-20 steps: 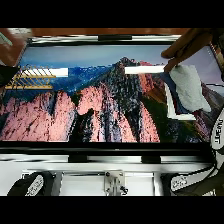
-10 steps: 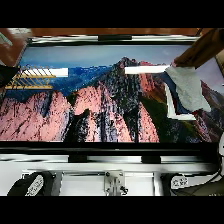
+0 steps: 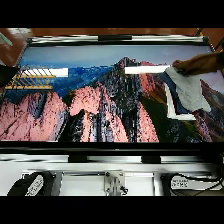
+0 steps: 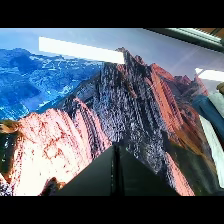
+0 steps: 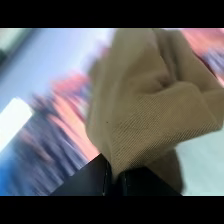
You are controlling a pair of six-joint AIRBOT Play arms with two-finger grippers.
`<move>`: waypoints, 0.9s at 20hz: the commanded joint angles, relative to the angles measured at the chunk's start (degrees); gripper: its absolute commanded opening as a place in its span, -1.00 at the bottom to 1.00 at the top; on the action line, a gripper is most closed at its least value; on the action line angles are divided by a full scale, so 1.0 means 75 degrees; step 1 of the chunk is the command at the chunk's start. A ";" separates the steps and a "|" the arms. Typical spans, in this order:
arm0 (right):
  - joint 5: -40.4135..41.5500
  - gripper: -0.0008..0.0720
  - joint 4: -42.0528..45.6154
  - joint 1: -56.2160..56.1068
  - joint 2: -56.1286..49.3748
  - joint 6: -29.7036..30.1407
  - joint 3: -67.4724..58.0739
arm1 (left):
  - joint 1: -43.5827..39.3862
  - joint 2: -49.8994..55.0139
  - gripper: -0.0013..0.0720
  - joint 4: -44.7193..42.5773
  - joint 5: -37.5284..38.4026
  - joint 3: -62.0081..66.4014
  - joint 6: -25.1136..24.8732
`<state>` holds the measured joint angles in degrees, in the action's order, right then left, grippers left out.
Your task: Fold the shirts.
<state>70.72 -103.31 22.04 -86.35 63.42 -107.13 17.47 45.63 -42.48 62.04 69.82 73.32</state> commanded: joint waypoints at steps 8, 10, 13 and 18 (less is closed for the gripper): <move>0.2754 -0.29 0.1335 -0.0146 0.0090 0.0035 0.2127 | 0.0000 0.0003 -0.87 -0.0003 -0.0003 0.0000 -0.0029; 0.2771 0.40 0.1565 -0.0137 0.0157 0.0251 0.2060 | 0.0000 0.0020 -0.87 -0.0003 -0.0006 0.0000 -0.0029; 0.2704 0.41 0.2043 -0.0137 0.0323 0.0708 0.1440 | -0.0076 0.0175 -0.88 -0.0006 0.0032 0.0003 -0.0210; -0.0726 0.41 0.0930 -0.0746 0.1262 0.1565 0.0076 | -0.1594 0.1204 -0.88 -0.2521 0.0347 0.0437 0.0227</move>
<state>79.77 -91.35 19.22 -80.36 70.65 -102.50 11.42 50.46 -49.01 62.98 71.11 71.44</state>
